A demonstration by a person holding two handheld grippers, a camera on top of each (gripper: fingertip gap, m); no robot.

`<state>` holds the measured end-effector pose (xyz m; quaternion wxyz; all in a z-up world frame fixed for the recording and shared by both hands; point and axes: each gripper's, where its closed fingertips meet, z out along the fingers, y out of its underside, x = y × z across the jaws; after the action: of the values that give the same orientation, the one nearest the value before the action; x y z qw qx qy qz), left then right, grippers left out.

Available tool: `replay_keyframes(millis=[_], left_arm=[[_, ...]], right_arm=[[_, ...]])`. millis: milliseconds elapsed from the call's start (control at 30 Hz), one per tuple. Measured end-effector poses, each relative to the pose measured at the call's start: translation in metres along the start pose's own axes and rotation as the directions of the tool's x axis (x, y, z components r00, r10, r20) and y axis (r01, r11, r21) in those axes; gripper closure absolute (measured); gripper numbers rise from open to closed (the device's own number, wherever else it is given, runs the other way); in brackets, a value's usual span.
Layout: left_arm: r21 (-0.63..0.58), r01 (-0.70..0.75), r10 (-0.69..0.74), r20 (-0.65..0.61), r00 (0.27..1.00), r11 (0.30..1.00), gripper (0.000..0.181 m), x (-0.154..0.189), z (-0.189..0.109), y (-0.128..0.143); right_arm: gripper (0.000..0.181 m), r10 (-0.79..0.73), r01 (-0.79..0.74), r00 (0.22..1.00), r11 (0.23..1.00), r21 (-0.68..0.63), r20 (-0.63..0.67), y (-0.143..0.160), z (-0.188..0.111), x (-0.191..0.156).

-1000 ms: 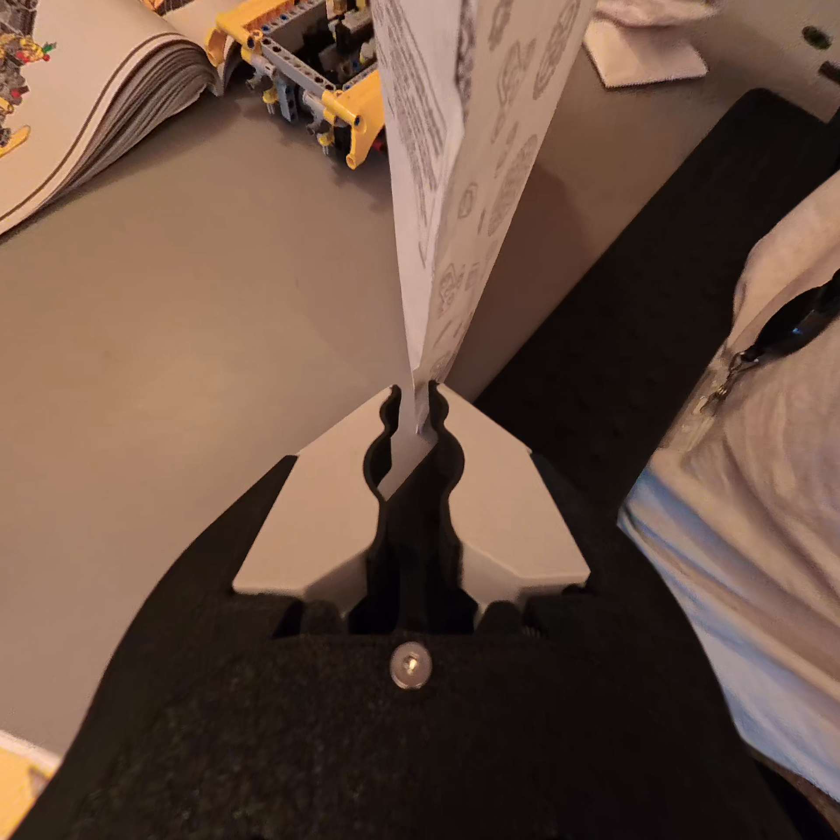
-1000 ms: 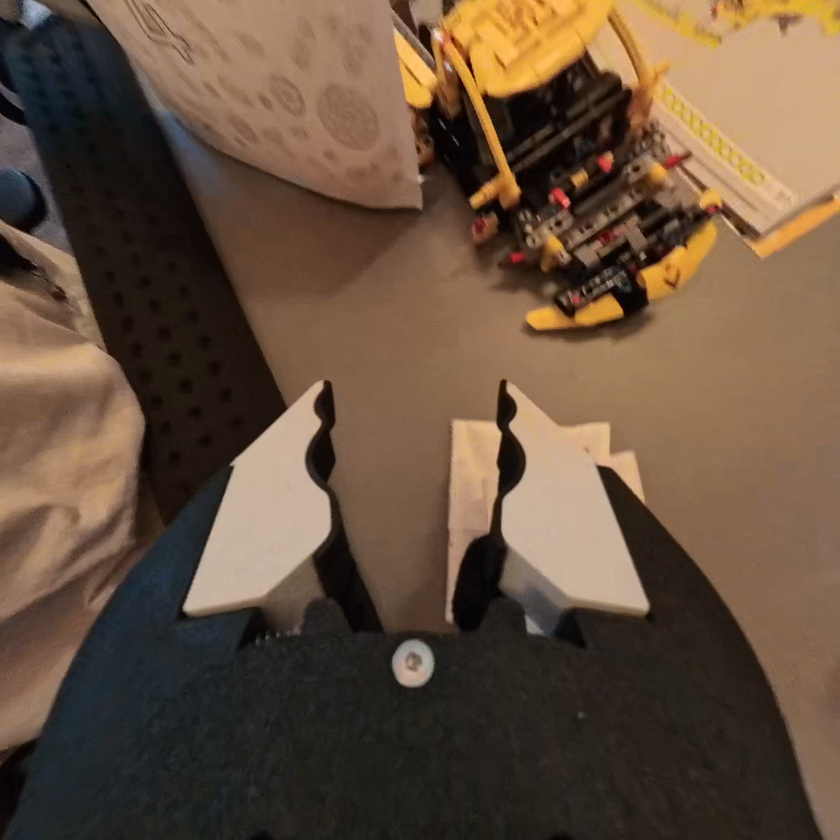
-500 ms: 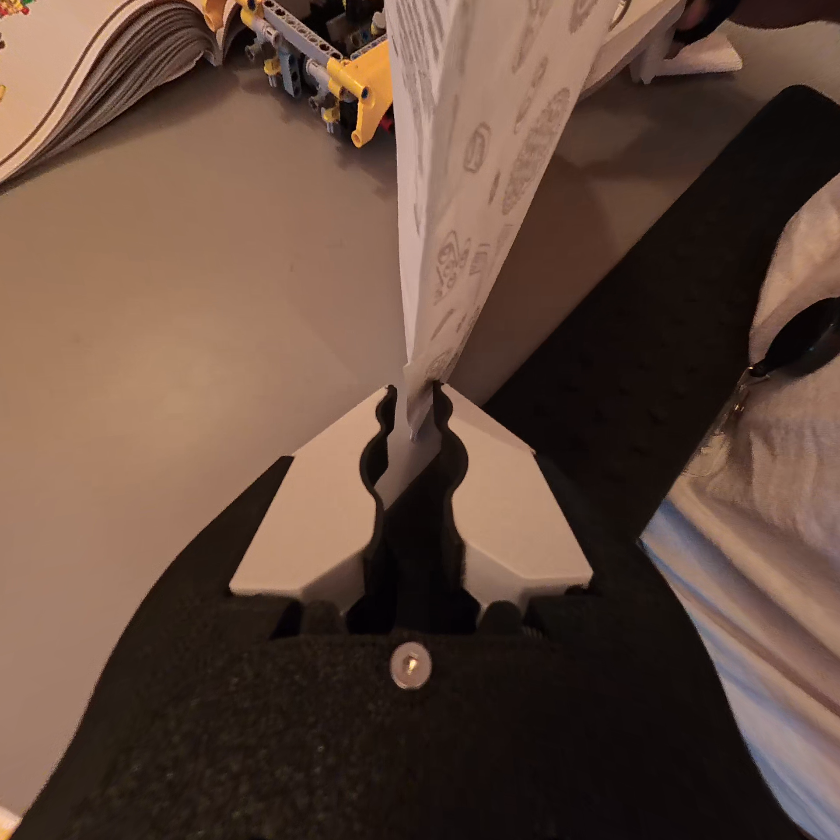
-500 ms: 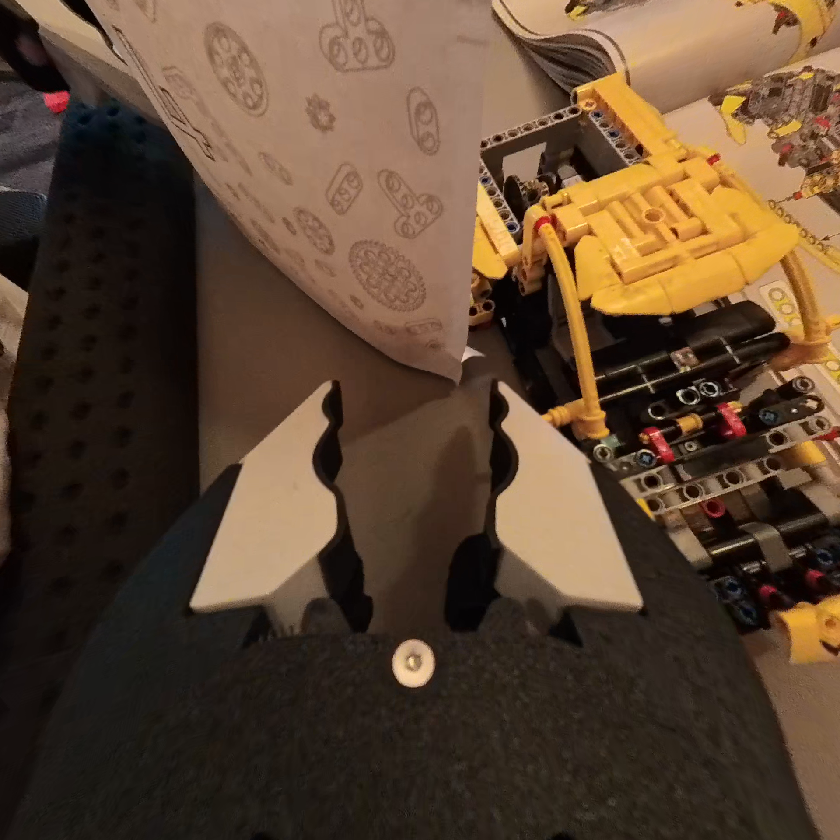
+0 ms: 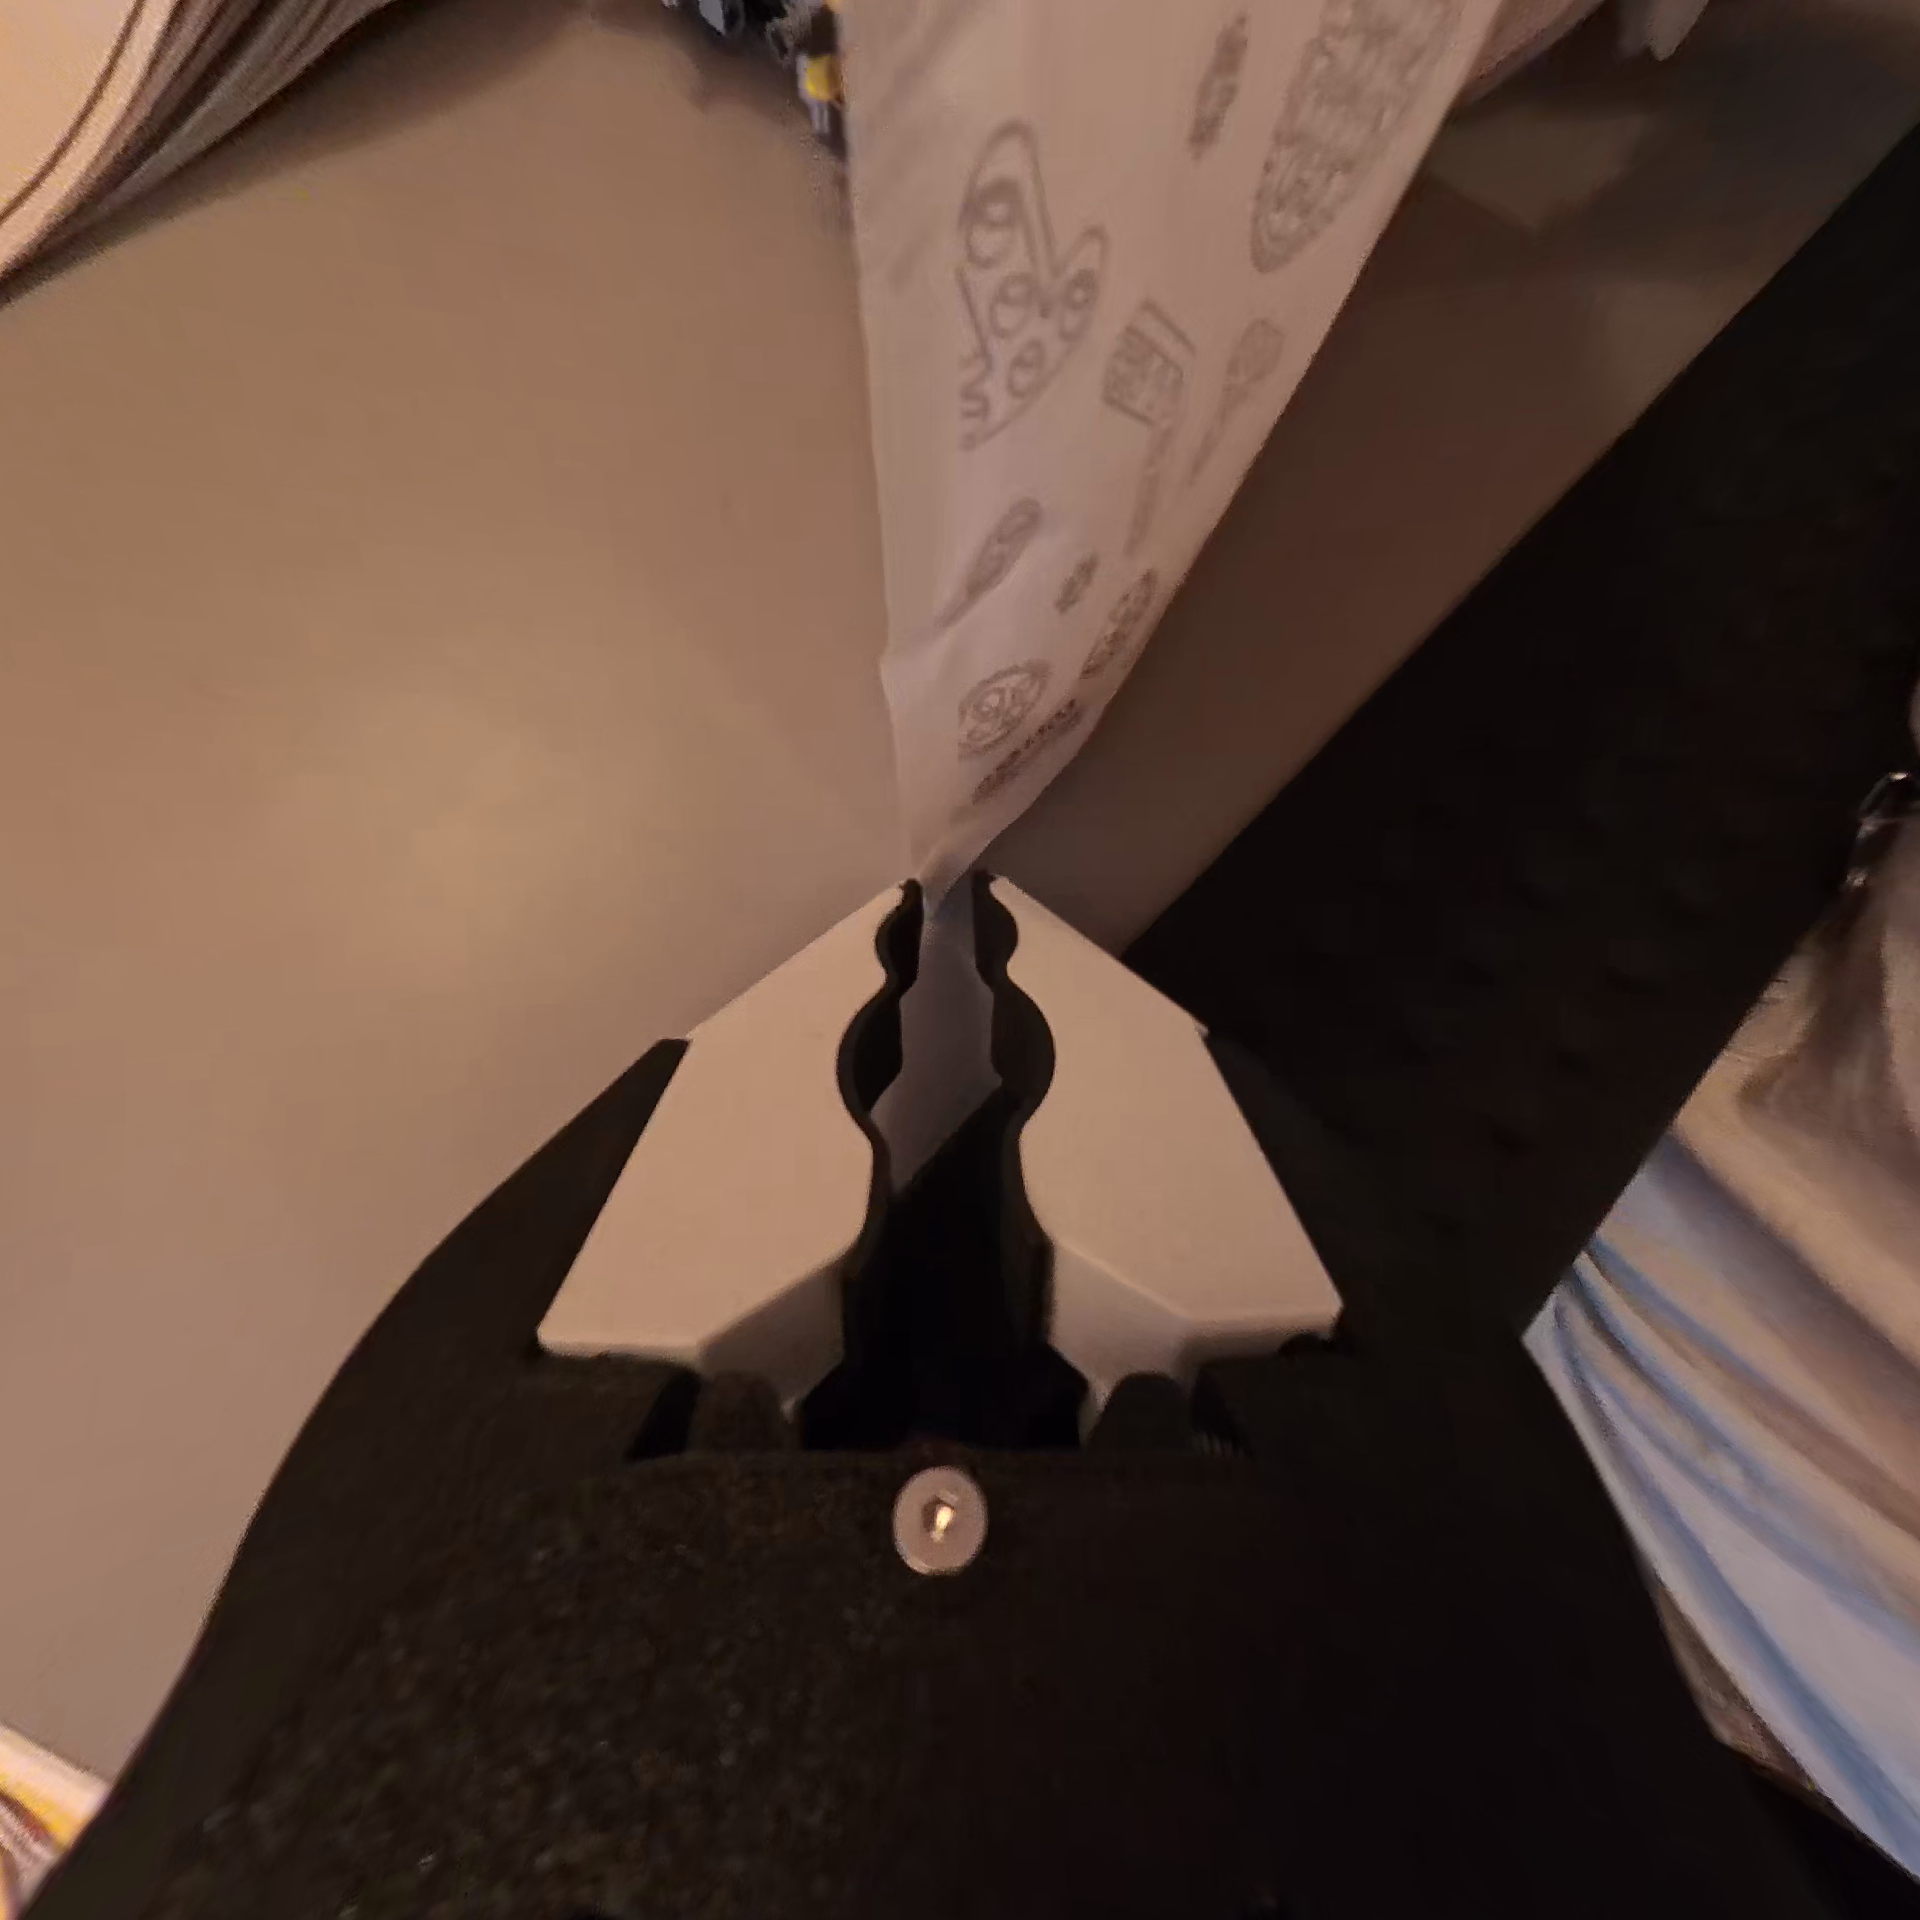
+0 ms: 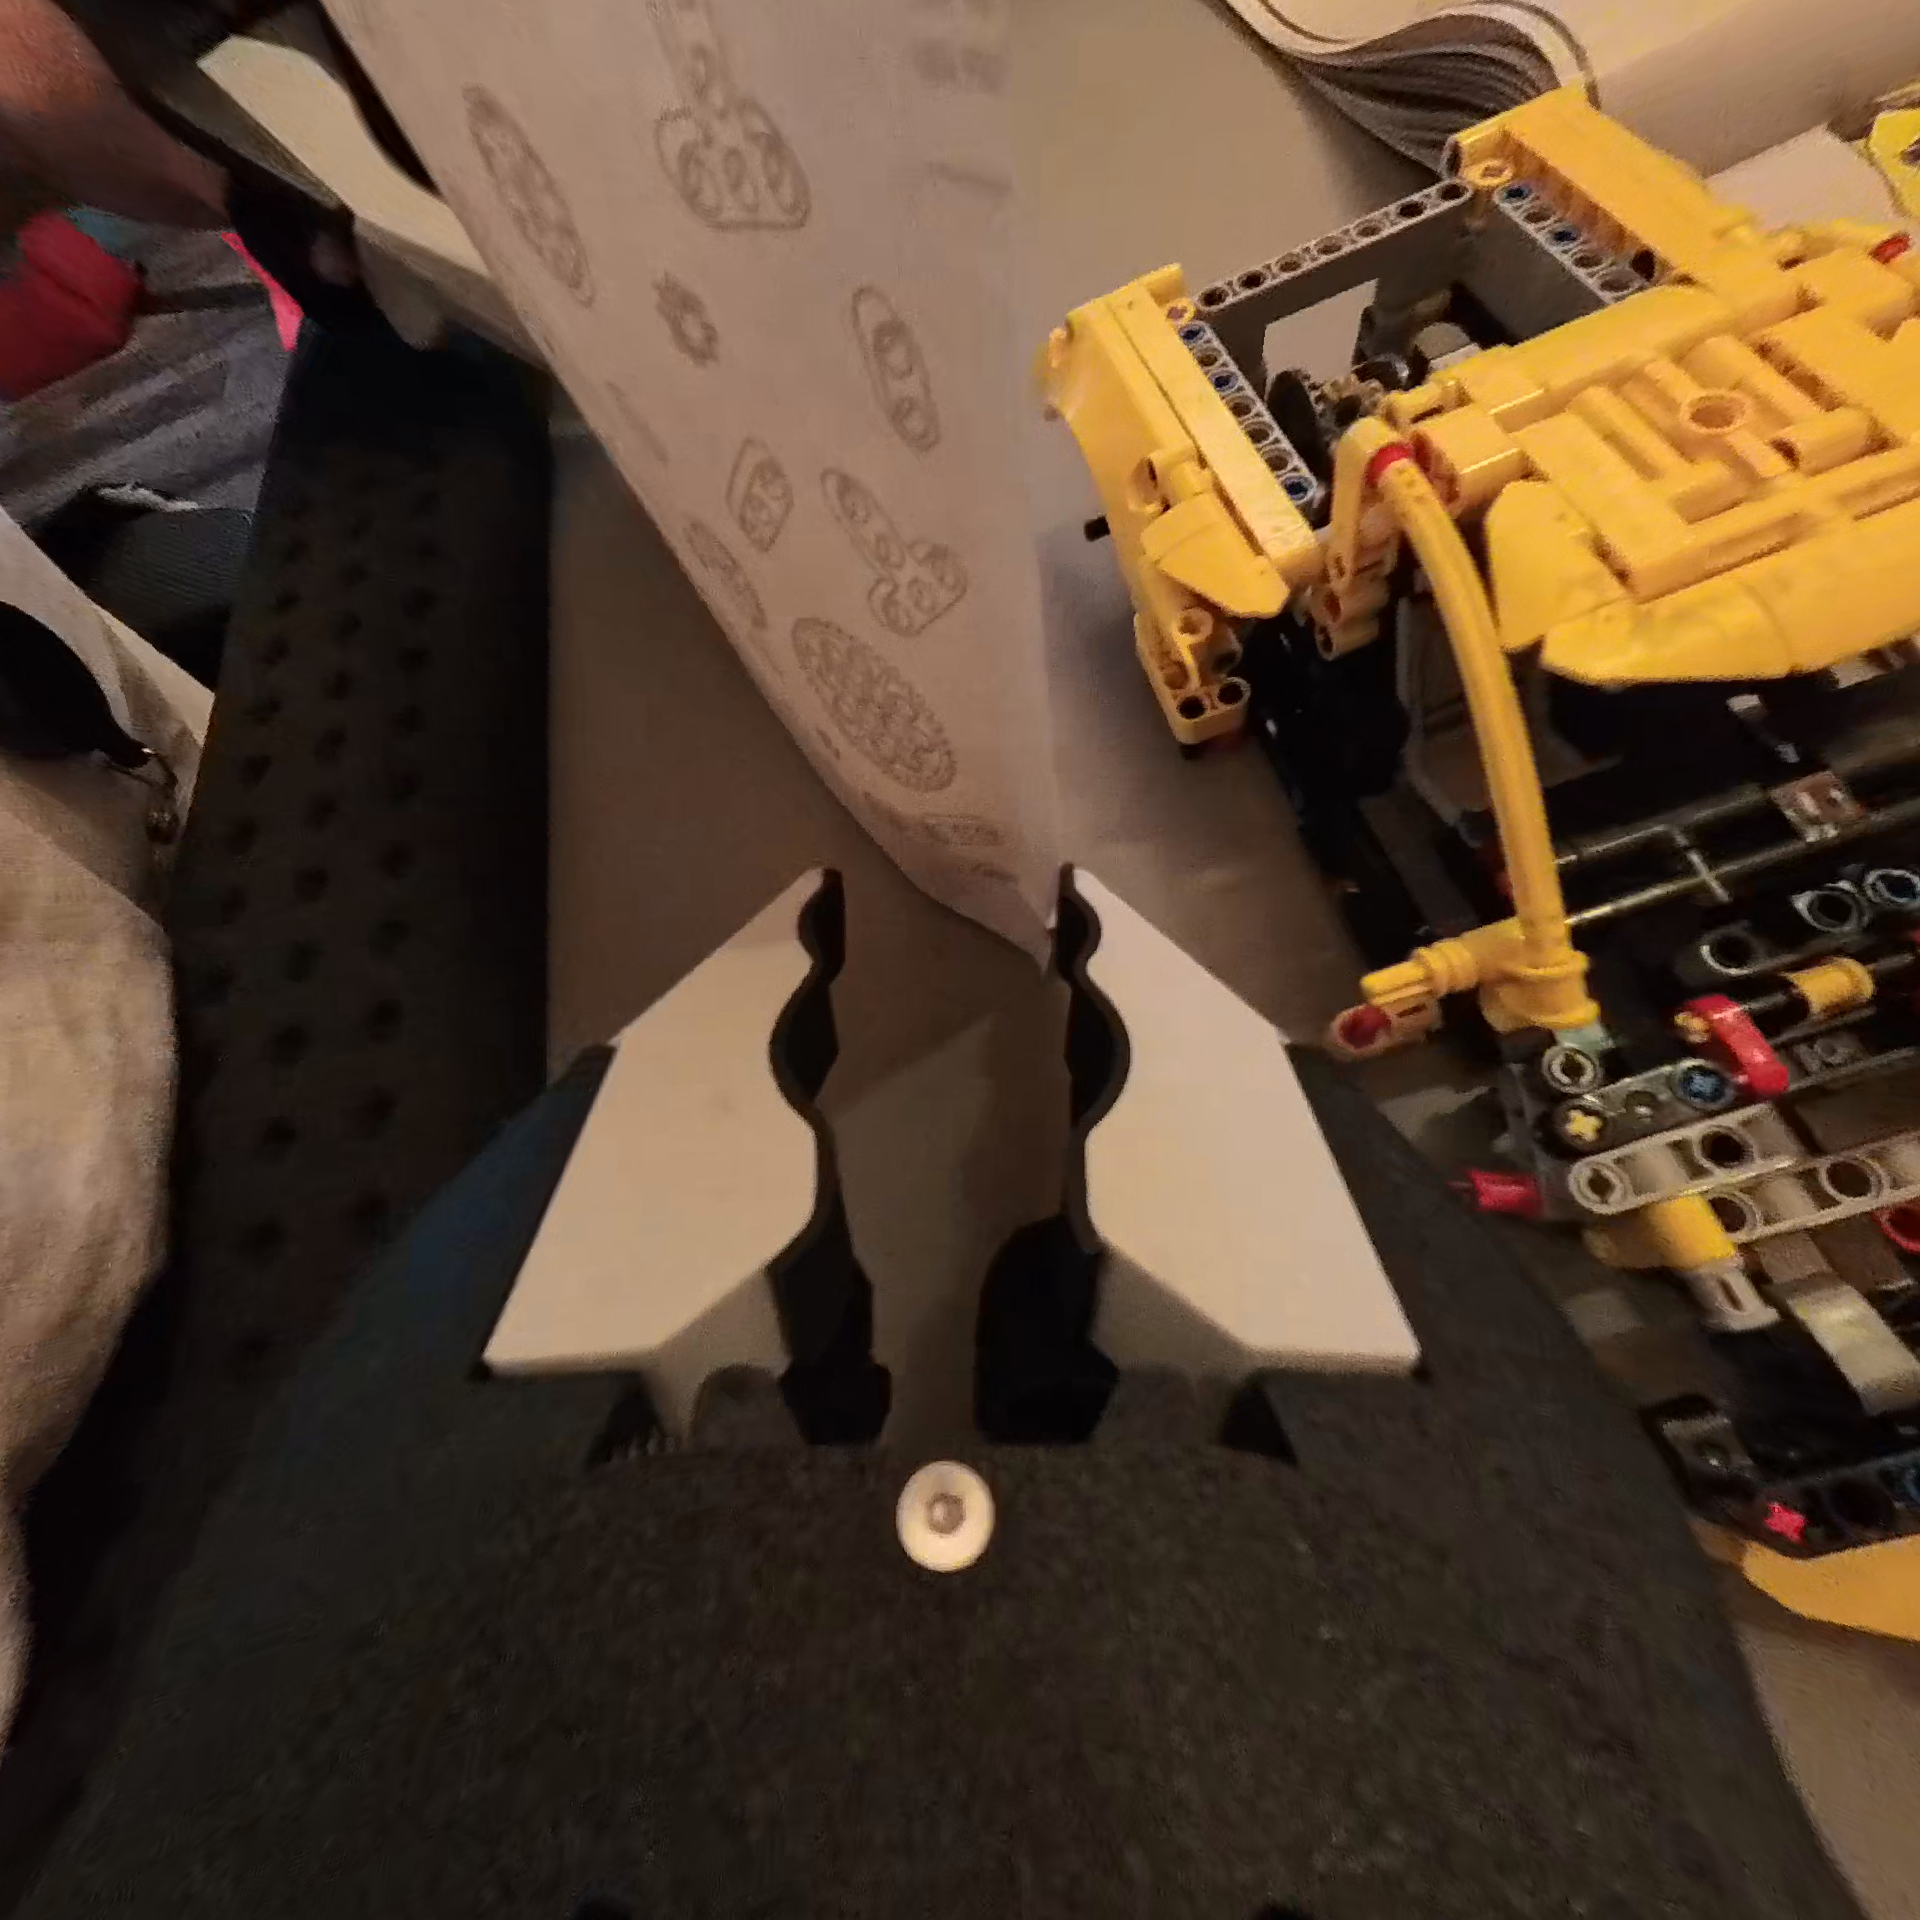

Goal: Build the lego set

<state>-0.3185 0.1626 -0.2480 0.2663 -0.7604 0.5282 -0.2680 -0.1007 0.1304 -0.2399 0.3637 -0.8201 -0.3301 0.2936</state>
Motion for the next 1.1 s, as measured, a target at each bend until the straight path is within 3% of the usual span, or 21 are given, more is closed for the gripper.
replay_keyframes(millis=[100, 200, 233, 433, 567, 733, 800, 900, 1100], left_arm=[[0.006, -0.027, 0.027, 0.040, 0.999, 1.000, 0.180, -0.007, 0.001, -0.003], [-0.003, -0.040, 0.040, 0.054, 0.998, 0.999, 0.181, -0.009, 0.002, -0.003], [0.004, -0.039, 0.038, 0.047, 0.998, 0.999, 0.181, -0.008, 0.002, -0.004], [0.093, -0.005, 0.008, -0.032, 0.999, 0.996, 0.181, 0.007, -0.004, -0.017], [0.197, 0.071, -0.045, -0.135, 0.990, 0.978, 0.181, 0.025, -0.013, -0.035], [0.058, 0.052, -0.055, 0.049, 0.997, 0.997, 0.181, -0.014, -0.037, 0.006], [0.101, 0.159, -0.163, 0.025, 0.986, 0.982, 0.176, -0.028, -0.046, 0.009], [0.120, 0.221, -0.223, -0.003, 0.975, 0.968, 0.153, -0.046, -0.045, 0.011], [0.061, 0.173, -0.168, -0.081, 0.982, 0.983, 0.155, -0.048, -0.024, 0.018]], right_arm=[[0.164, -0.043, 0.042, 0.998, 0.999, -0.027, -0.035, 0.003, 0.002, 0.003], [0.170, -0.043, 0.042, 0.997, 0.999, -0.019, -0.056, -0.001, 0.001, 0.002], [0.180, -0.030, 0.030, 0.998, 1.000, -0.005, -0.049, -0.005, -0.001, 0.000], [0.181, -0.040, 0.041, 0.998, 0.999, 0.027, -0.052, -0.019, 0.007, -0.012], [0.181, -0.015, 0.005, 0.996, 0.993, 0.116, 0.085, -0.042, 0.017, -0.045], [0.181, -0.045, 0.042, 0.997, 0.997, 0.058, 0.059, -0.032, 0.029, -0.044], [0.181, -0.027, 0.022, 0.997, 0.997, 0.075, 0.068, -0.031, 0.029, -0.043], [0.181, -0.011, 0.006, 0.997, 0.998, 0.064, 0.075, -0.028, 0.029, -0.041], [0.181, -0.002, -0.003, 0.998, 0.998, 0.060, 0.067, -0.028, 0.030, -0.038]])
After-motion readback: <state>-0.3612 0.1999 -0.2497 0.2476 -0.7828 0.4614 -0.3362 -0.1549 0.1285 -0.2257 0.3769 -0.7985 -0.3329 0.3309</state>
